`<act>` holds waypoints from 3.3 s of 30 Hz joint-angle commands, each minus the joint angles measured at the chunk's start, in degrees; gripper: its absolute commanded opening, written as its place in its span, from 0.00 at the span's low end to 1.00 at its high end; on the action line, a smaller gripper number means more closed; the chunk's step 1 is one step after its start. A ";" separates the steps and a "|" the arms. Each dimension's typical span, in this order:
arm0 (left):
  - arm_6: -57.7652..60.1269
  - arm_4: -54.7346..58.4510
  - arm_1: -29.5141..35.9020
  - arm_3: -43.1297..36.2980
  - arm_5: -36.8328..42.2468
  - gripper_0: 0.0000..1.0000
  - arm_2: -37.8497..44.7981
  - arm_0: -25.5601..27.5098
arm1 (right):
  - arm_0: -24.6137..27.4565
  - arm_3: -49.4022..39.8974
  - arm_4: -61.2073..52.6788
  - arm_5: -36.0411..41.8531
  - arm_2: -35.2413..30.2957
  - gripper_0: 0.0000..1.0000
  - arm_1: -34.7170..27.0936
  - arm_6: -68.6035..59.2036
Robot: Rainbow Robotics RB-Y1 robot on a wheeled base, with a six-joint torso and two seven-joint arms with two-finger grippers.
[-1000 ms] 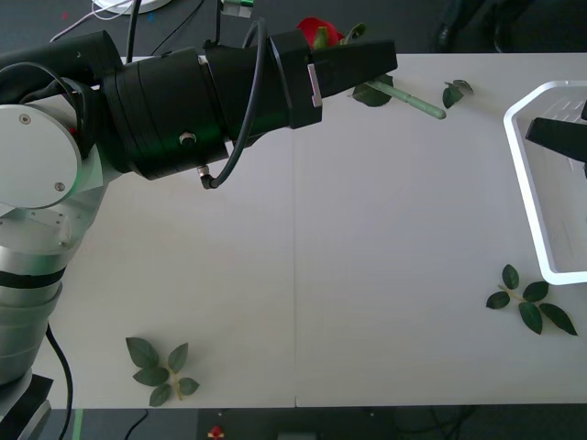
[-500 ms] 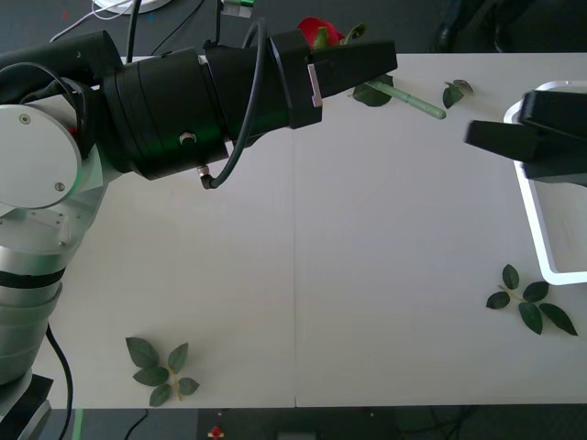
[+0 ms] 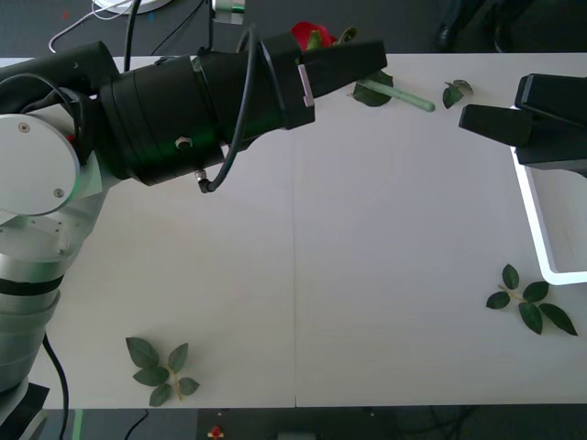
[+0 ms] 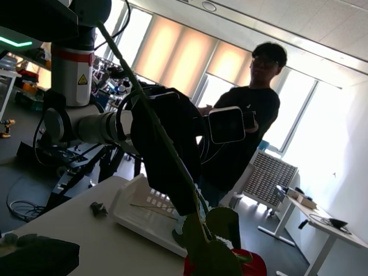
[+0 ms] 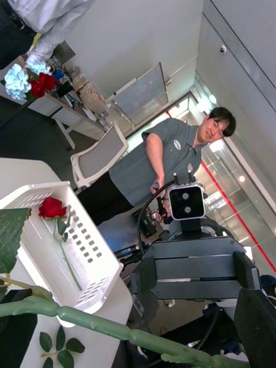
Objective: Place the red flowers into the right box and the blue flowers into the left box. If a person shows an open palm, hand one flower to the person first, then continue sorting.
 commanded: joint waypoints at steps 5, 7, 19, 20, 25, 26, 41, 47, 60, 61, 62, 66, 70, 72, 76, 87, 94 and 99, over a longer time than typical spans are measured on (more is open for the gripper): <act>2.04 1.68 4.47 -2.44 -0.70 1.00 7.85 1.51 | -2.43 -0.22 2.45 0.11 -1.64 1.00 1.26 4.10; 2.04 0.71 5.79 -2.17 -0.70 1.00 9.34 1.86 | -2.78 -0.22 3.15 -0.33 -1.64 1.00 1.44 4.54; 1.87 -7.20 19.85 -1.12 1.59 1.00 13.03 8.18 | -4.10 -0.22 10.80 -0.94 -2.26 1.00 1.88 13.68; 1.78 -8.70 21.17 -0.94 3.00 1.00 13.21 8.45 | -4.01 -0.22 10.80 -0.94 -2.17 1.00 1.79 14.91; 1.51 -15.73 25.83 -0.06 9.50 1.00 13.74 8.80 | -3.57 -0.22 10.80 -1.29 -2.17 1.00 1.53 21.07; 1.51 -16.87 26.18 0.11 10.38 1.00 14.00 8.80 | -3.40 -0.22 10.80 -1.47 -2.17 1.00 1.35 21.95; -7.54 -30.93 27.32 2.05 14.69 1.00 14.35 8.71 | -2.52 -0.22 10.62 -2.35 -2.17 1.00 1.09 25.46; -7.45 -31.20 27.32 2.05 14.69 1.00 14.35 8.71 | -2.52 -0.22 10.53 -2.44 -2.17 1.00 0.74 25.55; 1.60 -23.64 27.32 8.37 14.69 1.00 12.15 3.97 | -2.34 -0.22 10.53 -2.44 -2.17 1.00 0.74 25.46; 4.06 -22.67 27.32 9.25 14.69 1.00 11.80 3.18 | -2.34 -0.22 10.53 -2.44 -2.17 1.00 0.74 25.37; 5.12 -22.23 27.32 9.52 14.69 1.00 11.63 2.74 | -2.43 -0.22 10.53 -2.44 -2.17 1.00 0.74 25.37; 16.63 -21.35 27.23 10.31 18.11 1.00 11.01 0.45 | -2.34 -0.22 10.53 -2.44 -2.17 1.00 0.74 25.37; 28.85 -22.32 27.32 10.31 26.64 1.00 11.01 -2.36 | -2.34 -0.22 10.53 -2.44 -2.17 1.00 0.74 25.37; 34.12 -22.85 27.32 10.22 28.92 1.00 10.92 -2.98 | -2.25 -0.13 10.53 -2.44 -2.17 1.00 0.74 25.37; 42.30 -26.10 27.58 10.31 32.44 1.00 8.38 -4.65 | -2.17 -0.22 10.53 -2.44 -2.08 1.00 0.74 25.37; 61.63 -44.73 29.34 16.28 33.93 1.00 -13.95 -15.37 | -1.90 -0.22 10.53 -2.35 -2.08 1.00 0.74 25.55; 65.32 -46.14 28.81 24.37 26.20 1.00 -22.91 -18.36 | -1.73 -0.22 10.53 -2.35 -2.08 1.00 0.74 25.55; 65.23 -46.14 27.67 30.00 22.07 1.00 -28.10 -20.56 | -1.73 -0.22 10.53 -2.35 -2.08 1.00 0.74 25.46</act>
